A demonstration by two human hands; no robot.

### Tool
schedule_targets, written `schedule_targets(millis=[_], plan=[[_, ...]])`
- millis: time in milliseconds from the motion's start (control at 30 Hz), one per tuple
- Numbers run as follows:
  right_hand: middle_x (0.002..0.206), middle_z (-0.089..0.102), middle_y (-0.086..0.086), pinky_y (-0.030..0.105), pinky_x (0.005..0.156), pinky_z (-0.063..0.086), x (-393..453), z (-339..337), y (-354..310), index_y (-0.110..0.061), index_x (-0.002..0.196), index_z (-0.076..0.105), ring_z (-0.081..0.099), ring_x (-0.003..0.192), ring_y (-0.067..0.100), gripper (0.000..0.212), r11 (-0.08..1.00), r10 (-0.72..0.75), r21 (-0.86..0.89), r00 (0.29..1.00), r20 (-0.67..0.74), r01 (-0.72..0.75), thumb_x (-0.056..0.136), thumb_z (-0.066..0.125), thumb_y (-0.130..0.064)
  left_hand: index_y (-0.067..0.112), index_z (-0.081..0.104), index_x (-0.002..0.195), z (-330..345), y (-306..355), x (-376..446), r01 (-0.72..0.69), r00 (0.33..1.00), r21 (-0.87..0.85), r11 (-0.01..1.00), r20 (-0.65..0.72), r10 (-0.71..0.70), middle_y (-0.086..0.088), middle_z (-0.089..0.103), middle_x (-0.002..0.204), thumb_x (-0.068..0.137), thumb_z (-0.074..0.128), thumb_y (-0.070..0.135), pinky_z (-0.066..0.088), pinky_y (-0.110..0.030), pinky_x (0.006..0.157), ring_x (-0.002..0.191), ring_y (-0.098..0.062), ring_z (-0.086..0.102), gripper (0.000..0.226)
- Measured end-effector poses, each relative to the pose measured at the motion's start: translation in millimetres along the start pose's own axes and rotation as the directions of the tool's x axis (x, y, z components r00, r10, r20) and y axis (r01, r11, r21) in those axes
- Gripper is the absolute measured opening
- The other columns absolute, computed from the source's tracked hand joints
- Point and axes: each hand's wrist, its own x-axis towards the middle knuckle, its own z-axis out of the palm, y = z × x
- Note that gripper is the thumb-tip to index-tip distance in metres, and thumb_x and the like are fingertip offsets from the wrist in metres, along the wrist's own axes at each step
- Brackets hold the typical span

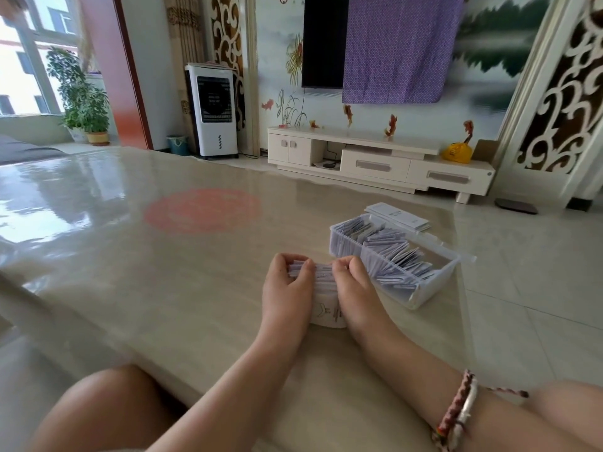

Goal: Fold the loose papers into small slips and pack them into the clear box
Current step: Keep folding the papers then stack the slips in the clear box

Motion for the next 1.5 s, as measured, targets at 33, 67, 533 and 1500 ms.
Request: schedule_targets(millis=[33, 67, 533, 1500], plan=[[0.084, 0.052, -0.005, 0.028, 0.078, 0.04, 1, 0, 1, -0.014, 0.096, 0.045, 0.051, 0.083, 0.011, 0.013, 1.0, -0.013, -0.021, 1.0, -0.014, 0.012, 0.103, 0.039, -0.024, 0.015, 0.06, 0.092, 1, -1, 0, 0.004, 1.0, 0.004, 1.0, -0.004, -0.004, -0.009, 0.067, 0.095, 0.092, 0.059, 0.019, 0.053, -0.045, 0.085, 0.091, -0.027, 0.065, 0.004], [0.083, 0.052, -0.005, 0.027, 0.076, 0.039, 2, 0, 2, -0.014, 0.096, 0.045, 0.051, 0.082, 0.011, 0.011, 0.999, -0.026, -0.038, 1.0, -0.017, 0.026, 0.102, 0.038, -0.021, 0.015, 0.059, 0.091, 2, -1, 1, 0.008, 1.0, 0.011, 1.0, -0.007, -0.008, -0.009, 0.067, 0.093, 0.092, 0.058, 0.02, 0.053, -0.045, 0.085, 0.089, -0.026, 0.064, 0.005], [0.107, 0.068, -0.01, 0.032, 0.09, 0.054, 2, -48, -11, -0.03, 0.118, 0.052, 0.067, 0.097, 0.004, 0.058, 0.909, -0.004, -0.367, 0.883, 0.469, 0.199, 0.07, 0.084, -0.035, 0.011, 0.053, 0.091, 6, -6, 5, -0.071, 0.996, 0.188, 0.98, -0.032, 0.078, 0.002, 0.059, 0.085, 0.099, 0.047, 0.029, 0.044, -0.03, 0.073, 0.085, -0.018, 0.059, 0.02], [0.114, 0.048, 0.006, 0.028, 0.083, 0.051, 16, -48, -9, -0.026, 0.114, 0.035, 0.055, 0.102, 0.012, 0.052, 0.983, -0.007, -0.166, 0.905, 0.425, 0.085, 0.072, 0.056, -0.004, 0.026, 0.031, 0.127, -33, -7, 14, -0.542, 0.733, 0.318, 0.778, 0.632, 0.253, 0.01, 0.053, 0.122, 0.09, 0.058, 0.004, 0.041, -0.009, 0.087, 0.106, 0.01, 0.051, 0.051]])
